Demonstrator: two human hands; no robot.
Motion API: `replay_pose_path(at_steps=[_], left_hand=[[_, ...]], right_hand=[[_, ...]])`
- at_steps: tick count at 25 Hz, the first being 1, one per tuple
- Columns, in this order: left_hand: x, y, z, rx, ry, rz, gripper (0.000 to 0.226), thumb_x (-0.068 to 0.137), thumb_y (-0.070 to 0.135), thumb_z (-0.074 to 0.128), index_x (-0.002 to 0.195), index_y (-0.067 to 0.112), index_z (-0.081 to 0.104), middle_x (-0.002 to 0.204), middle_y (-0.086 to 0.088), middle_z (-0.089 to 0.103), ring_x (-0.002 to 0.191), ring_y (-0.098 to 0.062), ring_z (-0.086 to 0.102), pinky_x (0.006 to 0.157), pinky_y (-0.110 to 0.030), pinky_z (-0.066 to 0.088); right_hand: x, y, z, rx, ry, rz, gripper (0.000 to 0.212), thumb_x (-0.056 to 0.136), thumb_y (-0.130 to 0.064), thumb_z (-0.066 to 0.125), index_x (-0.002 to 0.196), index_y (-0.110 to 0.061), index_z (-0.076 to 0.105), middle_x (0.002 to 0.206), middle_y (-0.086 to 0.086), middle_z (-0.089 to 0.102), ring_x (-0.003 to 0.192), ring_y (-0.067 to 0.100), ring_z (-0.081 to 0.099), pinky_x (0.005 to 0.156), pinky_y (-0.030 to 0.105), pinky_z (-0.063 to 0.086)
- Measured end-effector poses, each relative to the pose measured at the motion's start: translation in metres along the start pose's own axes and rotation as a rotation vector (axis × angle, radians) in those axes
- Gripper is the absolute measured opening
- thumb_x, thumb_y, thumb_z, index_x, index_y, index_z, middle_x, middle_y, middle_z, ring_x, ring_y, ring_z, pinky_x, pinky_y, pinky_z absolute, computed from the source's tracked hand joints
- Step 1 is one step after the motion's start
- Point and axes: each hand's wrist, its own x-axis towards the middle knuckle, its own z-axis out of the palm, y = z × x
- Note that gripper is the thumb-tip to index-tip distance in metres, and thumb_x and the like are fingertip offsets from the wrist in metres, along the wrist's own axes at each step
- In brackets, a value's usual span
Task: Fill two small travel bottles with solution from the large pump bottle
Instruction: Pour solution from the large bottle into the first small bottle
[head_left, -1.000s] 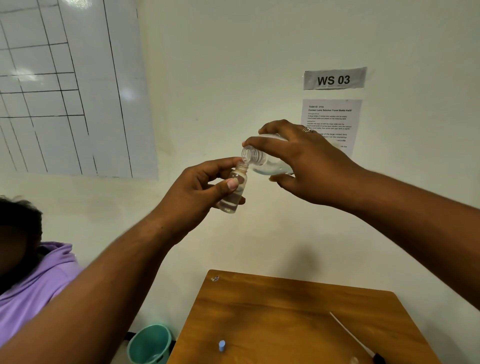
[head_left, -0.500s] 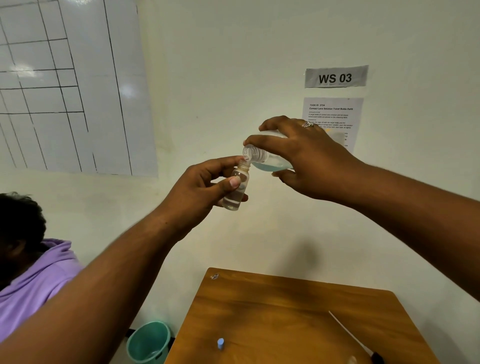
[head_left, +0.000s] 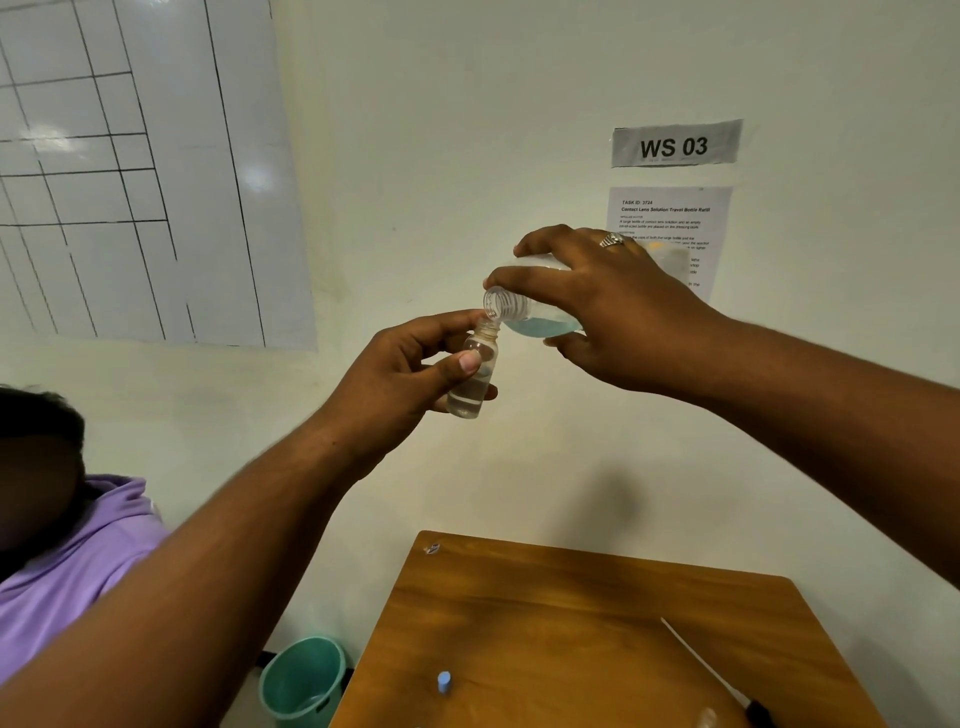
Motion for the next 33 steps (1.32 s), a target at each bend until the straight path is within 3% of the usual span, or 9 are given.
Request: replay_pose_path(at_steps=[33], left_hand=[[0.01,-0.014,-0.001,-0.013,-0.021,-0.013,0.036,0.101,0.013,0.055,0.135,0.024,0.06,0.122,-0.007,0.07,0.095,-0.025,0.077,0.086,-0.041,0.062]], right_hand=[[0.008,0.007,0.014,-0.051,-0.002,-0.034,0.068,0.079,-0.017,0.073,0.137,-0.042,0.047,0.144,0.002,0.045,0.129,0.03,0.044,0.105,0.045,0.033]])
